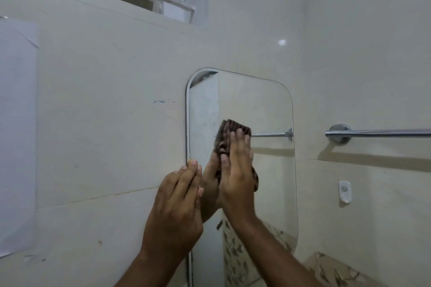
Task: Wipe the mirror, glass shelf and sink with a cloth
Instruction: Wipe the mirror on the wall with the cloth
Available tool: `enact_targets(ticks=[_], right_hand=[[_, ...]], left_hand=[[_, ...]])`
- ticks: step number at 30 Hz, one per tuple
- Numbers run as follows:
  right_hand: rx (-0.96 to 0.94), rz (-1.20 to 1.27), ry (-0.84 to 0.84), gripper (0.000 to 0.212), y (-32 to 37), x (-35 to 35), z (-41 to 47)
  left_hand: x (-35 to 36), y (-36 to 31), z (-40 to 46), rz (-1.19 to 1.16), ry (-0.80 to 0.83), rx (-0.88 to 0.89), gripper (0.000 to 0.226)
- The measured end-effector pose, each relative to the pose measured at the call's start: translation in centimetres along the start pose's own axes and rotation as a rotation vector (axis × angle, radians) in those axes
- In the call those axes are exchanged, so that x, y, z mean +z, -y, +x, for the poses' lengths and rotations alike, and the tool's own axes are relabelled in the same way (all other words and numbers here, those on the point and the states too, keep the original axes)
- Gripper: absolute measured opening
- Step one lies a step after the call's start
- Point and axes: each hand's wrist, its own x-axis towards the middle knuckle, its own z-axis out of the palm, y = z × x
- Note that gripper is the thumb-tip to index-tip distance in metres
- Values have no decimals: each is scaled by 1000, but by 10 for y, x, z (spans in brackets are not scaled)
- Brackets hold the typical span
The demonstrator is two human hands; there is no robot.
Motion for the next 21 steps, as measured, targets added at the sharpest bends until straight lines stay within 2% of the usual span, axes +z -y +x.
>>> enact_targets(ticks=[3,7,13,18,21], right_hand=[[-151,-39,74,51,26,13,-10],[-183,-6,97,55,37,18,-12],[-307,-69,97,49,34,13,5],[-277,-69,75,52,29,9,27],[-165,-74,36,51,12,4,45]], left_hand=[[-9,0,7,-82,-2,-42,40],[-22,1,21,-108,-46,-95,37],[-28,9,54,-63,-117,-71,38],[-16,12,73,-17,-117,-28,39],[-12,17,71,47,-98,-10,39]])
